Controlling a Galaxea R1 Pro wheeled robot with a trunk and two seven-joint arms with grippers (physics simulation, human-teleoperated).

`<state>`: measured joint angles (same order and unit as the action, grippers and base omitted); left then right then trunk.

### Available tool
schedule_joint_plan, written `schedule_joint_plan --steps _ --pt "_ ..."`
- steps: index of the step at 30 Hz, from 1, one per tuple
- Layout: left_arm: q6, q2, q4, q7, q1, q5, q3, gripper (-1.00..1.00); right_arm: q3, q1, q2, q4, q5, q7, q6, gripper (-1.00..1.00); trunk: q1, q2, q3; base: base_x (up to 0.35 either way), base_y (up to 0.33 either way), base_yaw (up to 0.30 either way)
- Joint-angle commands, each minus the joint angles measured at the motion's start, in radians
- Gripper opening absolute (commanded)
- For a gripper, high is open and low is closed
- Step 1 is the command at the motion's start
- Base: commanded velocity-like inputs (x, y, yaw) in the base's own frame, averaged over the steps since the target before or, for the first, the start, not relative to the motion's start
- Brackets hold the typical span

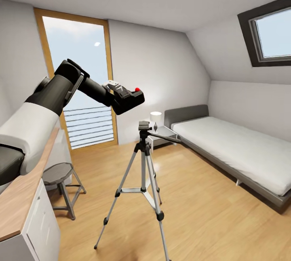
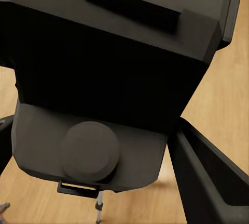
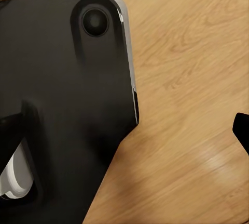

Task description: Attach the digital camera to the camera tripod in the bedroom.

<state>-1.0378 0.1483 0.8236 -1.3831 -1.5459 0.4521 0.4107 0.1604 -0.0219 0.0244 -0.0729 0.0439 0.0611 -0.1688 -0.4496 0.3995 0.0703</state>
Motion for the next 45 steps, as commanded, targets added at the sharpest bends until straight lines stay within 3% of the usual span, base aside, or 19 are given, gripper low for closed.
schedule_joint_plan --steps 1,18,45 --pt "-0.009 0.001 0.001 -0.010 0.000 0.010 0.001 -1.00 0.007 0.000 0.000 -0.002 0.005 0.002 -0.006 1.00 0.000 0.001 0.000 0.031 0.000 0.000" --pt "-0.009 0.001 0.002 -0.010 0.000 0.010 0.001 -1.00 0.007 0.000 0.000 -0.002 0.005 0.002 -0.006 1.00 0.000 0.001 0.000 0.249 0.010 0.000" --pt "-0.009 0.000 0.002 -0.010 0.000 0.010 0.002 -1.00 0.007 0.000 0.000 -0.002 0.005 0.003 -0.008 1.00 0.000 0.001 0.000 0.023 0.052 0.000"
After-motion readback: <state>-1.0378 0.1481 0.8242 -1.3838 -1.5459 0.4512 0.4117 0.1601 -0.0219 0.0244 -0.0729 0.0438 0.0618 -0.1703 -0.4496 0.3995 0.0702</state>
